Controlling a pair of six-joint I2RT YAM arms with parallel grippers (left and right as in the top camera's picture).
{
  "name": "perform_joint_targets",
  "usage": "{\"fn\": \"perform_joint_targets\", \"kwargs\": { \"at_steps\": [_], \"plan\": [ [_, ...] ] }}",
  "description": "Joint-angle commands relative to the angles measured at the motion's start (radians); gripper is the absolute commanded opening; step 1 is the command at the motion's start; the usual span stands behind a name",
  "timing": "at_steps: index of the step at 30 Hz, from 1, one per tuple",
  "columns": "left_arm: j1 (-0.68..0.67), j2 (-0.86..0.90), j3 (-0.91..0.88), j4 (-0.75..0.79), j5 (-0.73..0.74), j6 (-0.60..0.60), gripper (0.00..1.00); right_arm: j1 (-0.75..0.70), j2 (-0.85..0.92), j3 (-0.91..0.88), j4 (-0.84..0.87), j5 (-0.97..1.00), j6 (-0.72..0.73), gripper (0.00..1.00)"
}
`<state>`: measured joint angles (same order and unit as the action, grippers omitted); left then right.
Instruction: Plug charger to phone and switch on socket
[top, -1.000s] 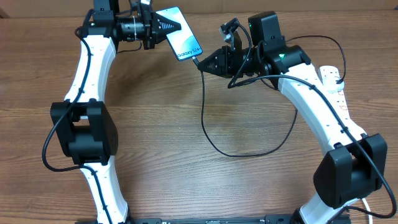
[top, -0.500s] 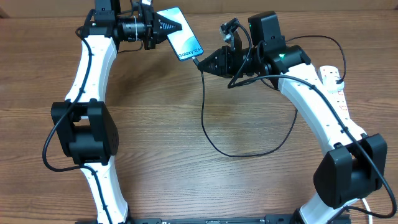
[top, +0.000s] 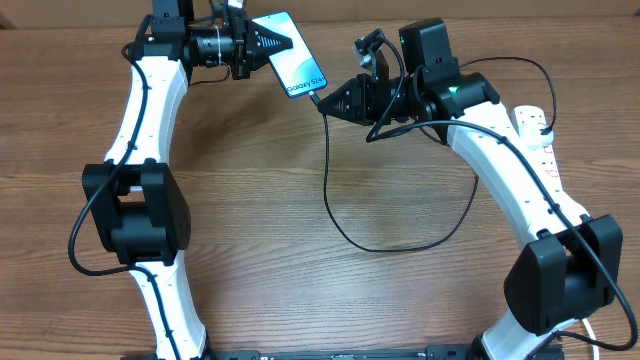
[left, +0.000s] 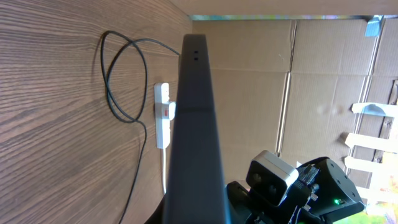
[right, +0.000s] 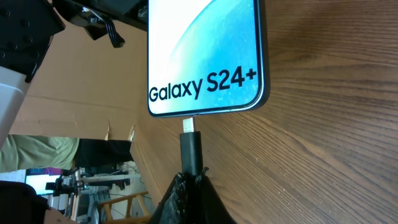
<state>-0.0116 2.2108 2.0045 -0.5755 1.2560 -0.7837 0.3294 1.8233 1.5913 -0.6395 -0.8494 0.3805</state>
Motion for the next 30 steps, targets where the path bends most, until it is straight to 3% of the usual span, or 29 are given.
{"fn": "perform_joint_targets", "kwargs": {
  "at_steps": [1, 30],
  "plan": [
    [-0.013, -0.012, 0.012, 0.003, 0.045, -0.025, 0.04, 0.0, -0.013, -0.001, 0.003, -0.007, -0.012, 0.04],
    [-0.015, -0.012, 0.012, 0.004, 0.046, -0.051, 0.04, -0.026, -0.013, -0.001, 0.004, 0.007, -0.015, 0.04]
  ]
}}
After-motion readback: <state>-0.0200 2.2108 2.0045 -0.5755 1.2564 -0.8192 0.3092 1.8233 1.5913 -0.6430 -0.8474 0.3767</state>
